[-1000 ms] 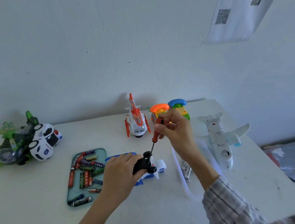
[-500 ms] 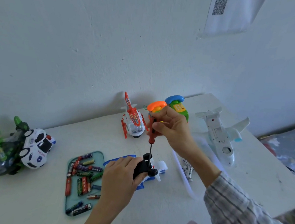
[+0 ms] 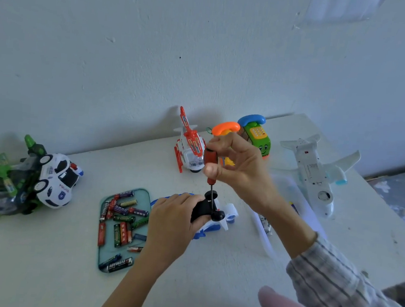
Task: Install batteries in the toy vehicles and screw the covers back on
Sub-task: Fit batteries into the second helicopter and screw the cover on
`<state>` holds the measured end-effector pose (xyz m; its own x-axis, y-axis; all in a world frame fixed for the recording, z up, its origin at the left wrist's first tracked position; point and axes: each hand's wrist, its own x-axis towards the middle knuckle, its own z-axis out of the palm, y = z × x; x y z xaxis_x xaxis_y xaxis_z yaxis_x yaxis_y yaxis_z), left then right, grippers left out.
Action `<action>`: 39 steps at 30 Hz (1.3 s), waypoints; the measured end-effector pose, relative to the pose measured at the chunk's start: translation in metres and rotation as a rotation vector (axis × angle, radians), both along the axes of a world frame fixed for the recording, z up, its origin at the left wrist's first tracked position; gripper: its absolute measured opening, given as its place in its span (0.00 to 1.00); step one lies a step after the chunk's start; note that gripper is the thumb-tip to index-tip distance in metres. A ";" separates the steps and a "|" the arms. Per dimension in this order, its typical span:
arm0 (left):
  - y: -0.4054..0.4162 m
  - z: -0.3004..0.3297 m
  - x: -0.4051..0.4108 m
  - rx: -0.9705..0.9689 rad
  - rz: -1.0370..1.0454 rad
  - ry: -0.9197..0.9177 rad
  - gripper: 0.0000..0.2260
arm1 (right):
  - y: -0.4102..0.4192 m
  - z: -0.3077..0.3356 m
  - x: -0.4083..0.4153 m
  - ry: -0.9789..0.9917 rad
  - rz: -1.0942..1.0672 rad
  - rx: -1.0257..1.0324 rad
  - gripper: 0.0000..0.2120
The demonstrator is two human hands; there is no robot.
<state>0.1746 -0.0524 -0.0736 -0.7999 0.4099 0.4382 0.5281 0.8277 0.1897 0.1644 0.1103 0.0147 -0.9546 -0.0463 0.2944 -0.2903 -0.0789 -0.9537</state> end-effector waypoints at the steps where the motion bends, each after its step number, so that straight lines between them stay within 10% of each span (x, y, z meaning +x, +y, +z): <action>1: 0.000 0.000 -0.003 -0.001 0.000 -0.007 0.14 | -0.003 0.001 0.002 0.022 -0.052 -0.001 0.12; 39: -0.001 -0.002 0.001 0.000 -0.018 0.052 0.15 | 0.032 -0.005 0.008 0.018 -0.183 0.002 0.08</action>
<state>0.1754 -0.0529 -0.0753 -0.7688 0.4238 0.4788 0.5517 0.8183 0.1615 0.1727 0.1423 0.0098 -0.9417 0.1274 0.3115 -0.3166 -0.0214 -0.9483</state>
